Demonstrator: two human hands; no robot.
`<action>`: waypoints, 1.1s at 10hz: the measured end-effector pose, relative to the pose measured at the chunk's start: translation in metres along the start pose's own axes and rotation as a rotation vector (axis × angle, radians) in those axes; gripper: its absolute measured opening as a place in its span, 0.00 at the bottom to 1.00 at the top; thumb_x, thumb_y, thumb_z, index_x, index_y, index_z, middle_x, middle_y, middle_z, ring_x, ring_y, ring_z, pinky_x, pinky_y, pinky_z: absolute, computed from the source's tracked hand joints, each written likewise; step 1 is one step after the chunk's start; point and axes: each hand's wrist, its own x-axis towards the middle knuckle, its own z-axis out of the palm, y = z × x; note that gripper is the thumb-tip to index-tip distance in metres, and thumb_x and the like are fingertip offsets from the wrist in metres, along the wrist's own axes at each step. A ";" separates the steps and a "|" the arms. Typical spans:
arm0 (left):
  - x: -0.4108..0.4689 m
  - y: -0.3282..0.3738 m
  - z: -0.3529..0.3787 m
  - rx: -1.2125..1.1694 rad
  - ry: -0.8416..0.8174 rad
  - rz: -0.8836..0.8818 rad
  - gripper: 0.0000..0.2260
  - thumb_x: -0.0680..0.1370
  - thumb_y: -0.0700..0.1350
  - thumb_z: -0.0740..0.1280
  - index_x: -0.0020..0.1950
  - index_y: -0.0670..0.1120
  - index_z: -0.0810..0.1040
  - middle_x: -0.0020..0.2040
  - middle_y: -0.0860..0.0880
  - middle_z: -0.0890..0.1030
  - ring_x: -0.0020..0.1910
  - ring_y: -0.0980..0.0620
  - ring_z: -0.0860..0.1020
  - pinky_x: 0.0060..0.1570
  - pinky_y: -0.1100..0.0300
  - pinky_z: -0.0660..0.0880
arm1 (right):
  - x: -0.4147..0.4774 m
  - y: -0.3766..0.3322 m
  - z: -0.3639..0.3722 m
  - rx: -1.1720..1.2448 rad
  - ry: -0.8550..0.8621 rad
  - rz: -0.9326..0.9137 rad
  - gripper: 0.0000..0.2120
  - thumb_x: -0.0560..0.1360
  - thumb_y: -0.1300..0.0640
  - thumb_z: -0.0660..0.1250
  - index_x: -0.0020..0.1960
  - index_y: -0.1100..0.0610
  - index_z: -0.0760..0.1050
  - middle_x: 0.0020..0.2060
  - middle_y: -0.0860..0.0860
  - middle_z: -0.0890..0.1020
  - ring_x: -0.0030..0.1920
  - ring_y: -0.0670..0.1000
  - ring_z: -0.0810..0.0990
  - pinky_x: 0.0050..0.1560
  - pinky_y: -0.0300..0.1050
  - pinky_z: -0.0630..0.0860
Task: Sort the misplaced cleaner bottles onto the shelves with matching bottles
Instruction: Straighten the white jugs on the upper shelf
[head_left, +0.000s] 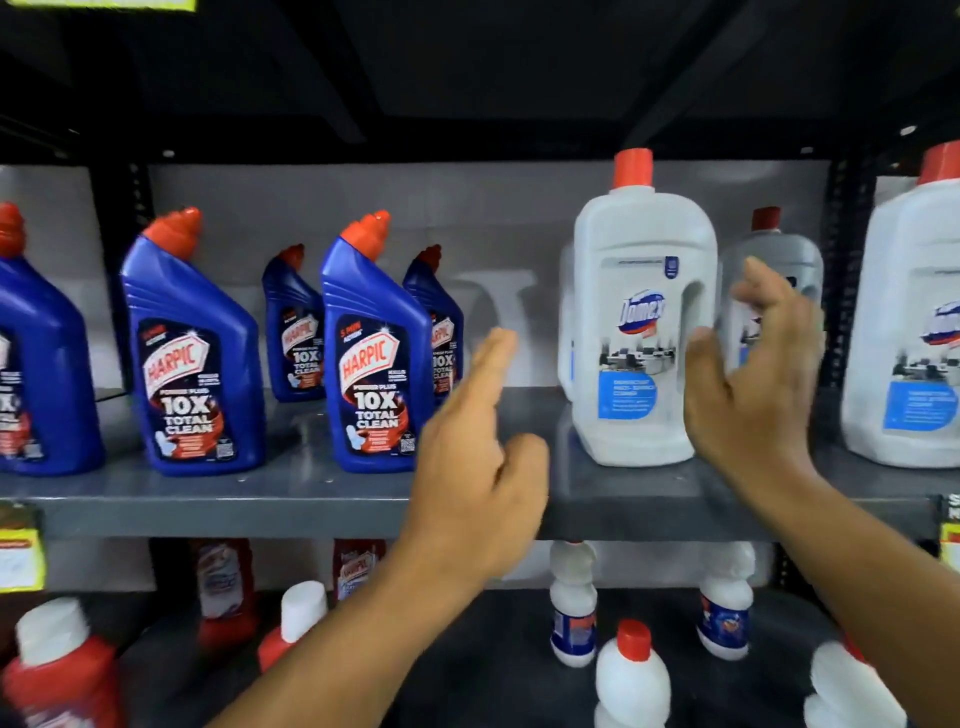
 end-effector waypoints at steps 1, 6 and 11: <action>-0.004 -0.010 -0.065 -0.153 0.474 0.047 0.29 0.73 0.28 0.57 0.74 0.42 0.63 0.69 0.57 0.70 0.65 0.69 0.70 0.65 0.71 0.68 | -0.027 -0.061 0.017 0.315 -0.229 -0.180 0.19 0.75 0.63 0.62 0.65 0.54 0.70 0.52 0.50 0.76 0.53 0.50 0.76 0.58 0.36 0.70; 0.023 -0.048 -0.103 -0.129 -0.032 -0.319 0.18 0.72 0.34 0.58 0.53 0.52 0.79 0.46 0.53 0.83 0.48 0.57 0.81 0.50 0.55 0.79 | -0.069 -0.123 0.110 0.339 -0.701 0.287 0.26 0.70 0.64 0.64 0.65 0.49 0.63 0.58 0.48 0.77 0.56 0.48 0.77 0.40 0.29 0.71; 0.033 -0.135 -0.198 0.059 0.398 -0.068 0.14 0.73 0.42 0.66 0.52 0.61 0.73 0.47 0.58 0.81 0.43 0.36 0.79 0.47 0.35 0.78 | -0.108 -0.232 0.176 0.479 -0.822 0.191 0.36 0.70 0.56 0.64 0.74 0.50 0.53 0.68 0.50 0.70 0.68 0.50 0.70 0.69 0.48 0.68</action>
